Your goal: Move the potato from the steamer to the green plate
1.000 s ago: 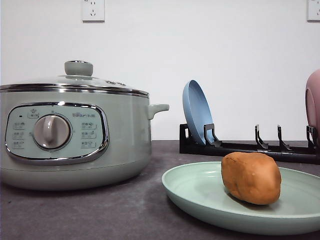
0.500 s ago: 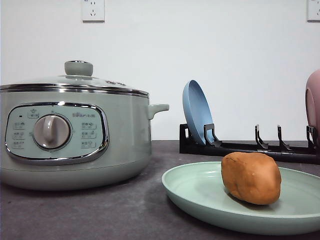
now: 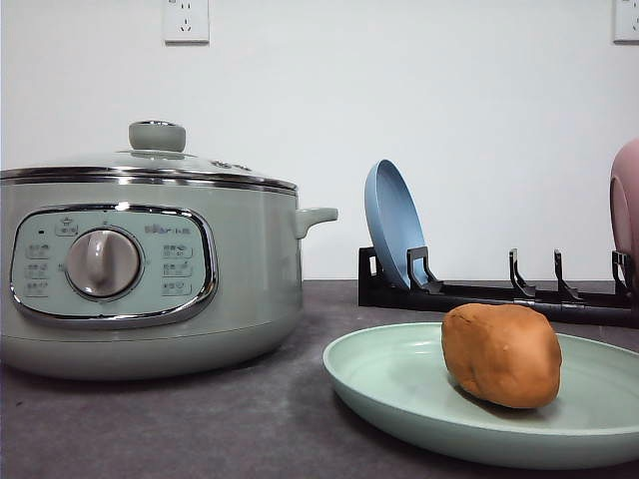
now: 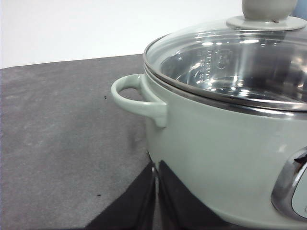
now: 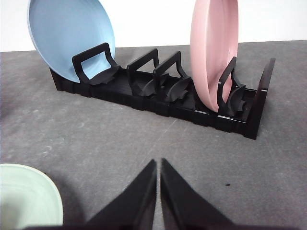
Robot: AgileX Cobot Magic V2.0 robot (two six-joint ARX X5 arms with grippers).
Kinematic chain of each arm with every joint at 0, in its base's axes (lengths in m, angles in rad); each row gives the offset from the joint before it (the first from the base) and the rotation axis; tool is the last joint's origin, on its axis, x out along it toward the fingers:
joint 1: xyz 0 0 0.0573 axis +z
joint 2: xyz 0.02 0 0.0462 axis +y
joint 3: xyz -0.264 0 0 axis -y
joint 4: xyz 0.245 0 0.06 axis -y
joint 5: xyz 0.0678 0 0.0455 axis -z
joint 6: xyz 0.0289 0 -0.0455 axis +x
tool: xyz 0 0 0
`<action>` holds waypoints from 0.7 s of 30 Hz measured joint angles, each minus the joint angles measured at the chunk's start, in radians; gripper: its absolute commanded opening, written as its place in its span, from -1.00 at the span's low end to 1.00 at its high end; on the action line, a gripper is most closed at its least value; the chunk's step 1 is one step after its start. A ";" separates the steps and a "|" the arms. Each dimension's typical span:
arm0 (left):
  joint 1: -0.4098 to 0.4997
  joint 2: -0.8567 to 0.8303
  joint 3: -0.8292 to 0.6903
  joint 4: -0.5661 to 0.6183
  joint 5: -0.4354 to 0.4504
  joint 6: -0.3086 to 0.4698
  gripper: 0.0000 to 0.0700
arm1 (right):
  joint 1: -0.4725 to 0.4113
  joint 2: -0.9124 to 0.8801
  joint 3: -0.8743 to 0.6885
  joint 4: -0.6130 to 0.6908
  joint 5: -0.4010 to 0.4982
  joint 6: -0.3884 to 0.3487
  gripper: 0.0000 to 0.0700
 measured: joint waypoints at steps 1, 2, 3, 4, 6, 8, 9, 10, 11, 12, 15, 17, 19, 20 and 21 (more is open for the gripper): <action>0.000 0.000 0.000 0.000 0.000 0.000 -0.99 | 0.000 0.000 0.000 0.000 0.000 0.000 -1.00; 0.000 0.000 0.000 0.000 0.000 0.000 -0.99 | 0.000 0.000 0.000 0.000 0.000 0.000 -1.00; 0.000 0.000 0.000 0.000 0.000 0.000 -1.00 | 0.000 0.000 0.000 0.000 0.000 0.000 -1.00; 0.000 0.000 0.000 0.000 0.000 0.000 -0.99 | 0.000 0.000 0.000 0.000 0.000 0.000 -1.00; 0.000 0.000 0.000 0.000 0.000 0.000 -1.00 | 0.000 0.000 0.000 0.000 0.000 0.000 -1.00; 0.000 0.000 0.000 0.000 0.000 0.000 -1.00 | 0.000 0.000 0.000 0.000 0.000 0.000 -1.00; 0.000 0.000 0.000 0.000 0.000 0.000 -0.99 | 0.000 0.000 0.000 0.000 0.000 0.000 -1.00; 0.000 0.000 0.000 0.000 0.000 0.000 -0.99 | 0.000 0.000 0.000 0.000 0.000 0.000 -1.00; 0.000 0.000 0.000 0.000 0.000 0.000 -0.99 | 0.000 0.000 0.000 0.000 0.000 0.000 -1.00; 0.000 0.000 0.000 0.000 0.000 0.000 -0.99 | 0.000 0.000 0.000 0.000 0.000 0.000 -1.00; 0.000 0.000 0.000 0.000 0.000 0.000 -1.00 | 0.000 0.000 0.000 0.000 0.000 0.000 -1.00; 0.000 0.000 0.000 0.000 0.000 0.000 -0.99 | 0.000 0.000 0.000 0.000 0.000 0.000 -1.00; 0.000 0.000 0.000 0.000 0.000 0.000 -0.99 | 0.000 0.000 0.000 0.000 0.000 0.000 -1.00; 0.000 0.000 0.000 0.000 0.000 0.000 -0.99 | 0.000 0.000 0.000 0.000 0.000 0.000 -1.00; 0.000 0.000 0.000 0.000 0.000 0.000 -0.99 | 0.000 0.000 0.000 0.000 0.000 0.000 -1.00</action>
